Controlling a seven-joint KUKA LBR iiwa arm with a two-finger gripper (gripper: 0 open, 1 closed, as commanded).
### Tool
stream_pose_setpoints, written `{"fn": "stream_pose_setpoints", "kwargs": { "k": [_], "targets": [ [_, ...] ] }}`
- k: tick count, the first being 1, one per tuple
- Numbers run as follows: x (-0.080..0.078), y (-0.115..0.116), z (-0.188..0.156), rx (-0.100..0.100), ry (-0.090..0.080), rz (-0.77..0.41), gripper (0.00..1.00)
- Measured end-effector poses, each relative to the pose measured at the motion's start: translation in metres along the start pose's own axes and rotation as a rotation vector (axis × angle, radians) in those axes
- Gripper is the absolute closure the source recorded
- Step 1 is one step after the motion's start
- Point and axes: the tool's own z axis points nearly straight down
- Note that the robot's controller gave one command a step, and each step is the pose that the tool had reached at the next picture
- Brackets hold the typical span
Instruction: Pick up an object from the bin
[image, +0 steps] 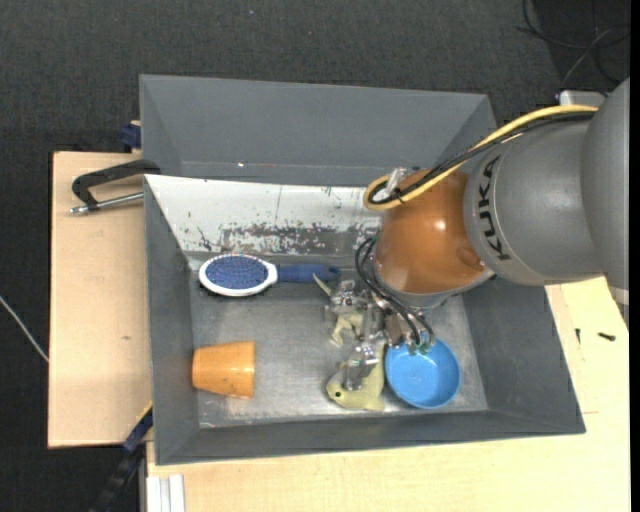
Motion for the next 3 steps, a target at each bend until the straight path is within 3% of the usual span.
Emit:
{"fn": "stream_pose_setpoints", "kwargs": {
  "k": [1,2,3],
  "targets": [
    [0.039,-0.022,0.003,0.004,-0.032,-0.160,0.00],
    [0.017,-0.079,0.003,0.003,-0.014,-0.530,0.00],
    [0.022,-0.084,0.006,0.004,0.011,-0.526,1.00]
  ]
}}
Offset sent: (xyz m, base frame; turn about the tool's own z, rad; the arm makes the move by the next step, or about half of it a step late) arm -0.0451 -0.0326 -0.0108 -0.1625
